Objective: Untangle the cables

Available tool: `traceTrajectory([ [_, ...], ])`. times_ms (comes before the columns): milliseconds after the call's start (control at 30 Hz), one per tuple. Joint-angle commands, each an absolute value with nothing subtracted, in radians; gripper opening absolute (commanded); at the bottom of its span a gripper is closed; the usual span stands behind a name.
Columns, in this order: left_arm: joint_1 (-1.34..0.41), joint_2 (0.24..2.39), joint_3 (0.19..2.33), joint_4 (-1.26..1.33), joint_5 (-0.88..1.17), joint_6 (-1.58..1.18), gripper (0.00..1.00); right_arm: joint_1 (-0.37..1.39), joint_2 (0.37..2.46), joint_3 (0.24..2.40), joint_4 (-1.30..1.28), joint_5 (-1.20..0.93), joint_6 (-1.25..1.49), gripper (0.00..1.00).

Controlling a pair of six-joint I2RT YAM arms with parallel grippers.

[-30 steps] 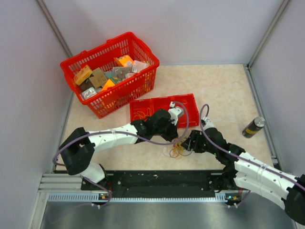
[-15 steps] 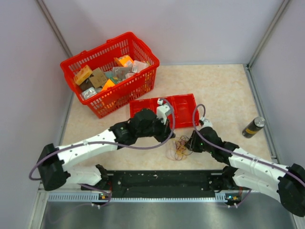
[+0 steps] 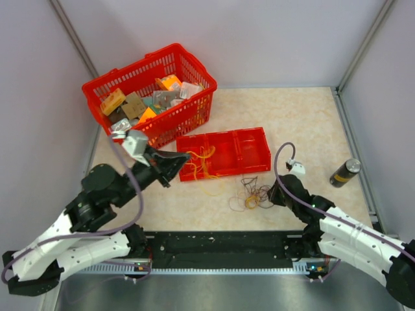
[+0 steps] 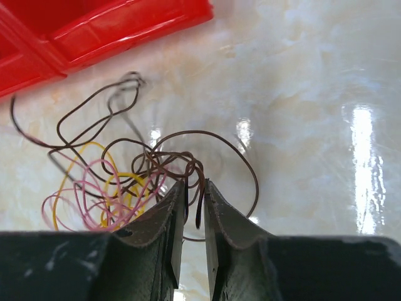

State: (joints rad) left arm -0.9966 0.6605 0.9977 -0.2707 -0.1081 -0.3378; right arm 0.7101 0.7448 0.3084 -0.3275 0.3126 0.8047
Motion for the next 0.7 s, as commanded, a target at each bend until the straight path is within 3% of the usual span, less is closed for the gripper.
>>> traceTrajectory([
  [0,-0.999,0.572,1.060,-0.307,-0.195,-0.290,0.00,0.675,0.730,0.328,-0.362,0.344,0.789,0.18],
  [200,-0.999,0.517,1.089,-0.340,-0.179,-0.291,0.00,0.661,0.733,0.350,-0.365,0.325,0.764,0.19],
  [433,-0.999,0.548,1.058,-0.390,-0.235,-0.343,0.00,0.664,0.707,0.432,-0.391,0.238,0.681,0.54],
  [667,-0.996,0.710,1.049,-0.425,-0.239,-0.419,0.00,0.663,0.709,0.485,-0.410,0.190,0.658,0.58],
])
